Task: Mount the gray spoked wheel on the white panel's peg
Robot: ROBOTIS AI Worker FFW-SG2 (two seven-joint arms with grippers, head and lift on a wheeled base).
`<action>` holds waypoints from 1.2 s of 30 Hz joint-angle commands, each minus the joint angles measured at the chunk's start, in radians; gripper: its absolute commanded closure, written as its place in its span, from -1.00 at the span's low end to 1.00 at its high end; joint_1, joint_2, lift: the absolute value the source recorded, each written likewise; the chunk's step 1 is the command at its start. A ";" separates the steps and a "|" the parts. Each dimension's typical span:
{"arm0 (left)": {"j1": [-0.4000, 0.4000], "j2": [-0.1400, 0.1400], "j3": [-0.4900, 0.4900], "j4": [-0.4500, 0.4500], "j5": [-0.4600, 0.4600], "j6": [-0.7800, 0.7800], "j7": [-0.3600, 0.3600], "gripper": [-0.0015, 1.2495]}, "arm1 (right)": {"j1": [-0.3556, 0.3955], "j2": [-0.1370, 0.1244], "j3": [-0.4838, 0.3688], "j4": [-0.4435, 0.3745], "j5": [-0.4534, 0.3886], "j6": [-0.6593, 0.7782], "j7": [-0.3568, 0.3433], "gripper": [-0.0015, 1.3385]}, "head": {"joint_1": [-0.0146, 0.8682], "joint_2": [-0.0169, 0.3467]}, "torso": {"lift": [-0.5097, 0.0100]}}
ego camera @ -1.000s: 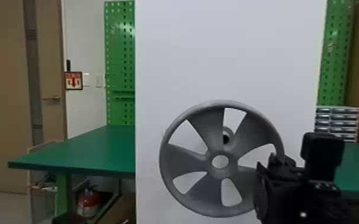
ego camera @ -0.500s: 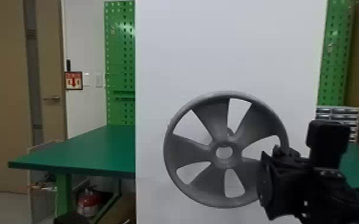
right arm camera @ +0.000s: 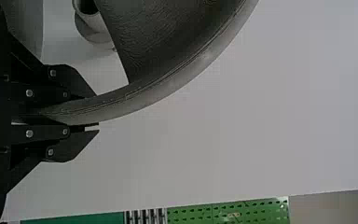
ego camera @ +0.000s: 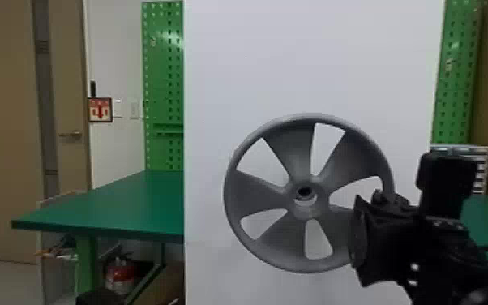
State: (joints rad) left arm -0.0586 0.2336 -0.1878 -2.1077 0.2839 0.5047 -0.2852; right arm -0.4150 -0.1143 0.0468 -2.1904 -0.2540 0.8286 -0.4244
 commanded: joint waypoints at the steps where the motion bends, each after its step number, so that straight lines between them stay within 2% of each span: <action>1: -0.001 0.001 -0.002 0.000 -0.002 0.000 0.000 -0.20 | -0.008 0.002 0.001 0.001 -0.007 0.001 -0.004 0.77 | -0.69 -0.95 | -0.59; 36: -0.006 0.003 -0.007 0.002 -0.002 0.000 0.003 -0.20 | -0.022 -0.001 0.007 0.008 -0.018 0.006 -0.027 0.77 | -0.69 -0.95 | -0.59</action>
State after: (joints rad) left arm -0.0644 0.2362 -0.1948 -2.1061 0.2822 0.5047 -0.2823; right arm -0.4374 -0.1150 0.0536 -2.1831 -0.2715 0.8354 -0.4510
